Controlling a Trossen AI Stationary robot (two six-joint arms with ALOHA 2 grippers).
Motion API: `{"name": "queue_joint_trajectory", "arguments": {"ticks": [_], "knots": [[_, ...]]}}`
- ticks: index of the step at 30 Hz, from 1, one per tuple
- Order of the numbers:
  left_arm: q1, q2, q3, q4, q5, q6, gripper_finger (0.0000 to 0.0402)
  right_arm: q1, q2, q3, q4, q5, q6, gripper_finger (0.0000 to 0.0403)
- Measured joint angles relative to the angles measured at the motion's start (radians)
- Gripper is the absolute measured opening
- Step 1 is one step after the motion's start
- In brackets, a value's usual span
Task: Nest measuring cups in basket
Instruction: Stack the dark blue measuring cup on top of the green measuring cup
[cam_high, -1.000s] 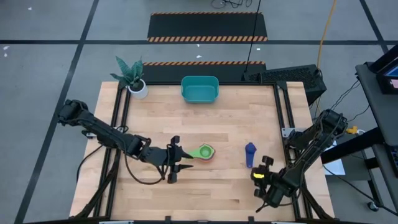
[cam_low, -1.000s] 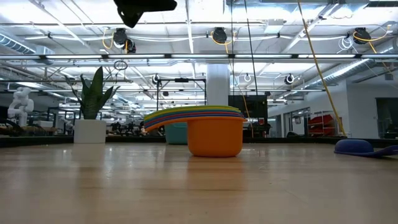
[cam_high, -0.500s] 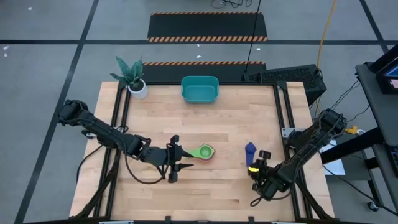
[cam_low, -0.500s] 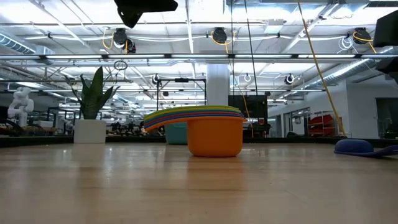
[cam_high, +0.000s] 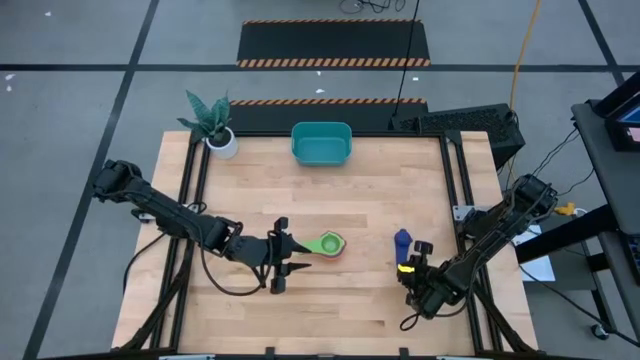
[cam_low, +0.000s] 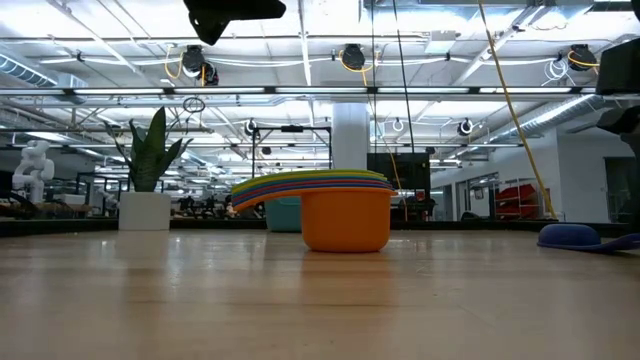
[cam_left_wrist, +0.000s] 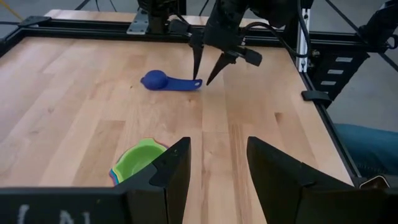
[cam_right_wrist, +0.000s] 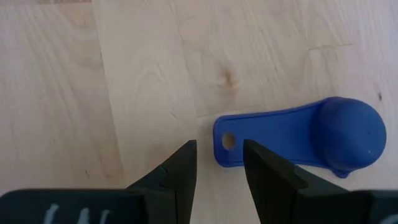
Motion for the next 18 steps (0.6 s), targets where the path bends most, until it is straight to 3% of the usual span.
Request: {"name": "queue_joint_trajectory", "arguments": {"ticks": [18], "knots": [[0.000, 0.000, 0.000, -0.003, 0.000, 0.000, 0.0159, -0.013, -0.002, -0.090, 0.094, 0.052, -0.006, 0.0126]]}}
